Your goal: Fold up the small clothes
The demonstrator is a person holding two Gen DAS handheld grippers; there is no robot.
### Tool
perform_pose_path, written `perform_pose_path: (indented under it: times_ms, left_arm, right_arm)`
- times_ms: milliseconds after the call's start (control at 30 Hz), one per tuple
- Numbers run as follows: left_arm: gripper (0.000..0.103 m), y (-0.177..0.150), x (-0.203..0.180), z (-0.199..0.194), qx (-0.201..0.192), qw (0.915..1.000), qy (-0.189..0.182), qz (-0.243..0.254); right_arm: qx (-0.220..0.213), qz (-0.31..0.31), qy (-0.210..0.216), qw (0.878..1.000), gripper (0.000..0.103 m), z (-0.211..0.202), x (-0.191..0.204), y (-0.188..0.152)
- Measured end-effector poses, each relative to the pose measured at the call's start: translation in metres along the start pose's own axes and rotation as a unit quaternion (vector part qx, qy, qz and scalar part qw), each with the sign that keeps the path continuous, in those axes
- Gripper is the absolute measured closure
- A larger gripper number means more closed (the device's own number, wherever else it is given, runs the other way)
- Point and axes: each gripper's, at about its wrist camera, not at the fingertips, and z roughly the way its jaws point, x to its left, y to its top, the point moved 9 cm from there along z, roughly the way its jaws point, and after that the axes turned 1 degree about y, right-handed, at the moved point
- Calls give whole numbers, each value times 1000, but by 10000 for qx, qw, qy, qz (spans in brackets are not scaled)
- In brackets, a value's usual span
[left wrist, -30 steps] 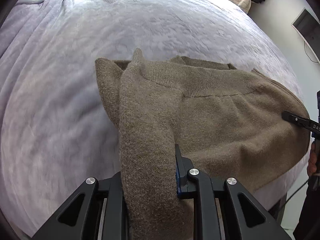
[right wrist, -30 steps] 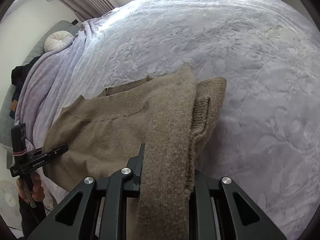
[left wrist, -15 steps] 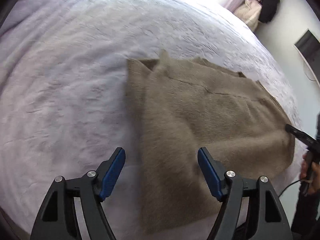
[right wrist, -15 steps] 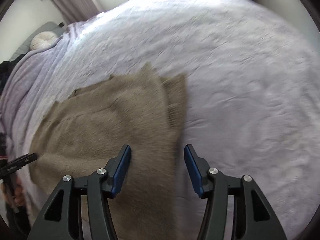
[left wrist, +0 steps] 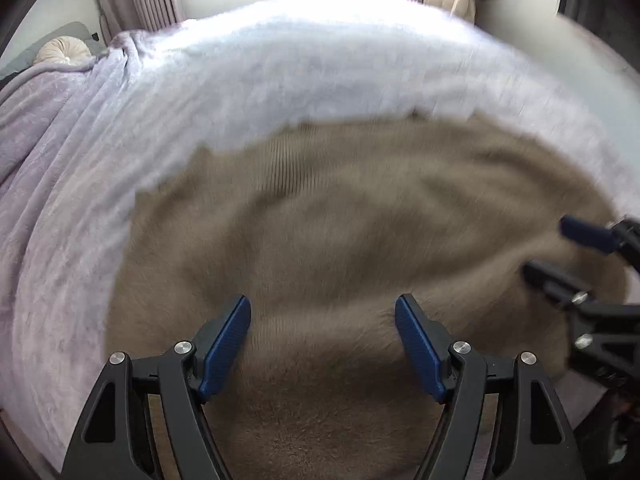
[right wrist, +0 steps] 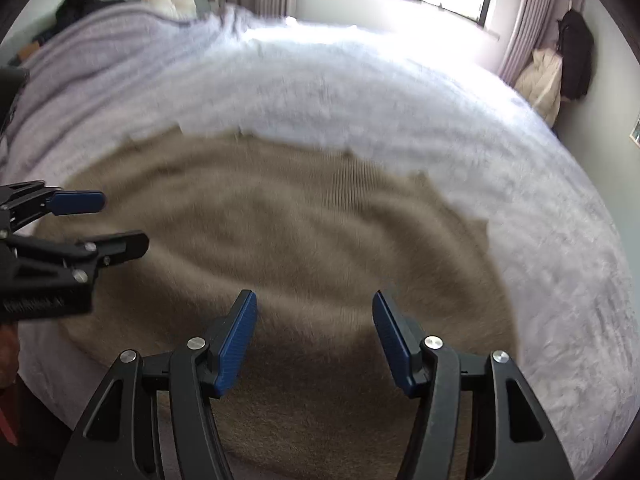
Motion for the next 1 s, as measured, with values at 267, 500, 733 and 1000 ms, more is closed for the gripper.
perform_pose_path:
  times_ms: [267, 500, 733, 1000]
  left_arm:
    - [6, -45, 6, -8, -253, 9996, 21, 122]
    - [6, -37, -2, -18, -383, 9990, -237, -47]
    - [6, -47, 3, -11, -100, 9990, -356, -232]
    - [6, 10, 33, -25, -187, 9927, -706, -963]
  right_arm:
    - [-91, -369, 12, 9993, 27, -7, -5, -51]
    - [-283, 568, 879, 9941, 23, -33, -28, 4]
    - [677, 705, 309, 9947, 22, 58, -60, 40]
    - [504, 1096, 507, 9914, 17, 58, -66, 47]
